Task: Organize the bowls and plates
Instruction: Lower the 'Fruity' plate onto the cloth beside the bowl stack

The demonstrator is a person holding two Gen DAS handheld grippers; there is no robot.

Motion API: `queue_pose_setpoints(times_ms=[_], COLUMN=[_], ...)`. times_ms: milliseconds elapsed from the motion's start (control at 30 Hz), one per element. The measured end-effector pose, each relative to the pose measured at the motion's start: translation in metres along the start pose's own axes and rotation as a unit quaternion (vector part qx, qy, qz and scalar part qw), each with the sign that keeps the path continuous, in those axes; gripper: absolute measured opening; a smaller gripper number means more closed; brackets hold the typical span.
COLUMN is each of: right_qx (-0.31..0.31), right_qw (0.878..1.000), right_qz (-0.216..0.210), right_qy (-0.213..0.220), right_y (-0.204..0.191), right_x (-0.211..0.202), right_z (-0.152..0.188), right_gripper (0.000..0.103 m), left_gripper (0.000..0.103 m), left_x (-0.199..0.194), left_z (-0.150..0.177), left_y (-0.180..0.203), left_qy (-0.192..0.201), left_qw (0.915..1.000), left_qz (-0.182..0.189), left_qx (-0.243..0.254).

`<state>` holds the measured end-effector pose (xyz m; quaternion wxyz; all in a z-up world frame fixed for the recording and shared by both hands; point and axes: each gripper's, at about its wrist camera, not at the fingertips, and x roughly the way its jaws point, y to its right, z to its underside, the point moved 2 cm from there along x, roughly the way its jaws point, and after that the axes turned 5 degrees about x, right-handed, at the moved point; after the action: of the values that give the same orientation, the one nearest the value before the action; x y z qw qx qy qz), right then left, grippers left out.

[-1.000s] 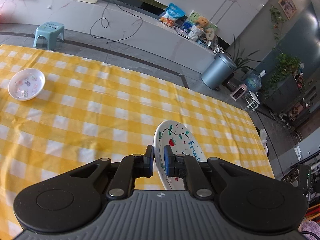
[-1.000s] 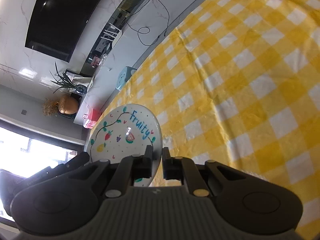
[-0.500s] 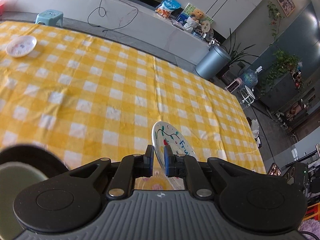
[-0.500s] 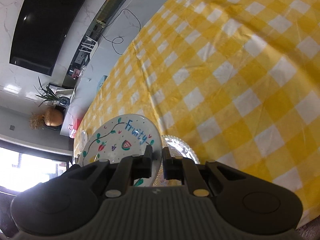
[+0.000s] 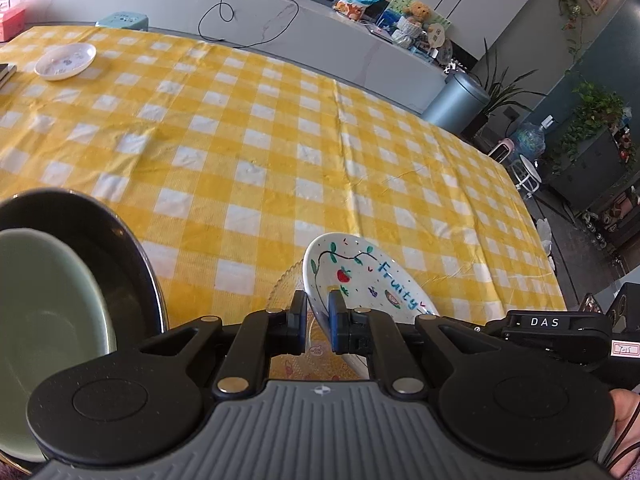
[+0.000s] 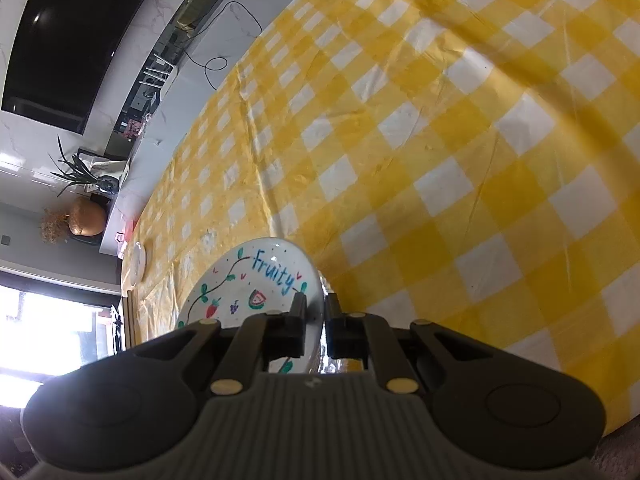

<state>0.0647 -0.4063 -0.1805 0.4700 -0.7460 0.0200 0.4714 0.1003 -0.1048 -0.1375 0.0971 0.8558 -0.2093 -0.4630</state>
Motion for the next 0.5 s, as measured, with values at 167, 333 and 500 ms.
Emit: queue_pose_setpoints(times_ms=[167, 333, 500], right_qx=[-0.016, -0.024, -0.034], right_qw=[1.0, 0.999, 0.999], right_qz=[0.019, 0.024, 0.029], right_qy=[0.0, -0.001, 0.0], right_y=[0.0, 0.0, 0.0], right_x=[0.005, 0.006, 0.006], right_z=[0.001, 0.002, 0.002], right_gripper=[0.008, 0.008, 0.008], left_gripper=[0.012, 0.012, 0.013], left_x=[0.003, 0.005, 0.007], left_z=[0.008, 0.012, 0.017], left_y=[0.003, 0.006, 0.01], left_qy=[-0.003, -0.006, -0.01], left_qw=[0.9999, 0.9996, 0.999], left_qz=[-0.013, -0.026, -0.042], left_qx=[0.003, 0.008, 0.014])
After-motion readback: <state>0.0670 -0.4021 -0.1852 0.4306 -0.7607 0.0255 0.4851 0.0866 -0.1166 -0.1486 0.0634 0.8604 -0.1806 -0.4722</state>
